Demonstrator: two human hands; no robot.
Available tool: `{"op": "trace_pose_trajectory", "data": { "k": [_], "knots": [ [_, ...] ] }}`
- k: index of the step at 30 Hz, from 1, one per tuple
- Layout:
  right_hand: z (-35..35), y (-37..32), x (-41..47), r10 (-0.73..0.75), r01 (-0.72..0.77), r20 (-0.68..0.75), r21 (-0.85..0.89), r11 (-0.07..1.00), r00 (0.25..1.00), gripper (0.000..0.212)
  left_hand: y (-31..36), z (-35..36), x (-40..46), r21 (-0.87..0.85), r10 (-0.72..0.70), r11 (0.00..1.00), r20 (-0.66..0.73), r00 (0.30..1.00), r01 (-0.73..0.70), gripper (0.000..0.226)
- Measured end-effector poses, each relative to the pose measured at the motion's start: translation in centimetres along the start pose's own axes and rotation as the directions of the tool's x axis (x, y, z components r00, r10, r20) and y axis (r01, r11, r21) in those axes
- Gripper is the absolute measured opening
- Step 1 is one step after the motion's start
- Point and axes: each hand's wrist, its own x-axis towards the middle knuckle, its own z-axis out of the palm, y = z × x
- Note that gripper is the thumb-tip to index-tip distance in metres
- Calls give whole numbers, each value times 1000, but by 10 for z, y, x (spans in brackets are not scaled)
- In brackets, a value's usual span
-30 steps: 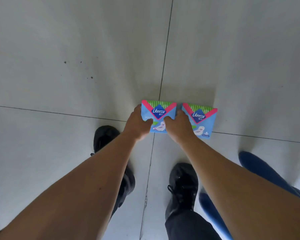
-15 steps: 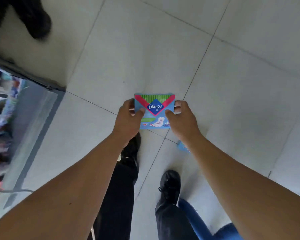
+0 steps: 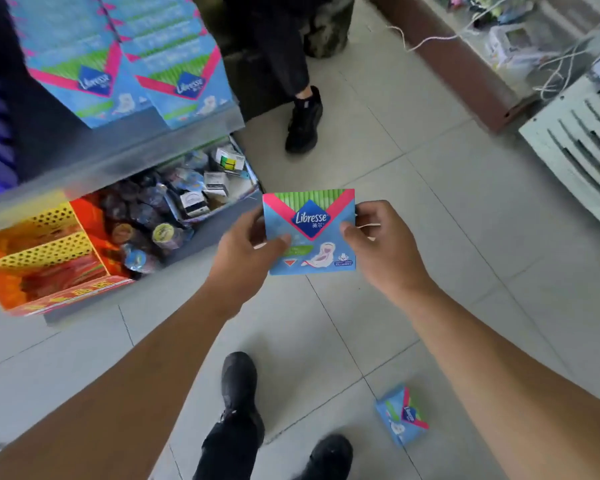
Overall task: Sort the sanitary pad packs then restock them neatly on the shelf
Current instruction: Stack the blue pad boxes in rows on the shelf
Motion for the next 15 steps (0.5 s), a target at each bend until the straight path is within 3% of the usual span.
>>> {"op": "trace_pose_trajectory", "data": {
  "k": [4,10,15],
  "knots": [
    [61,-70,25,-177,178,68,-1,984,982,13,27,-83,7,-20,63,997,-187,980,-68,37],
    [128,-146,50,-341,350,182,-18,936,922,15,50,-190,13,-43,105,992,-234,967,-118,39],
    [168,-194,84,-451,490,263,-106,865,853,16,50,-241,34,-28,132,988,-350,927,-152,31]
  ]
}}
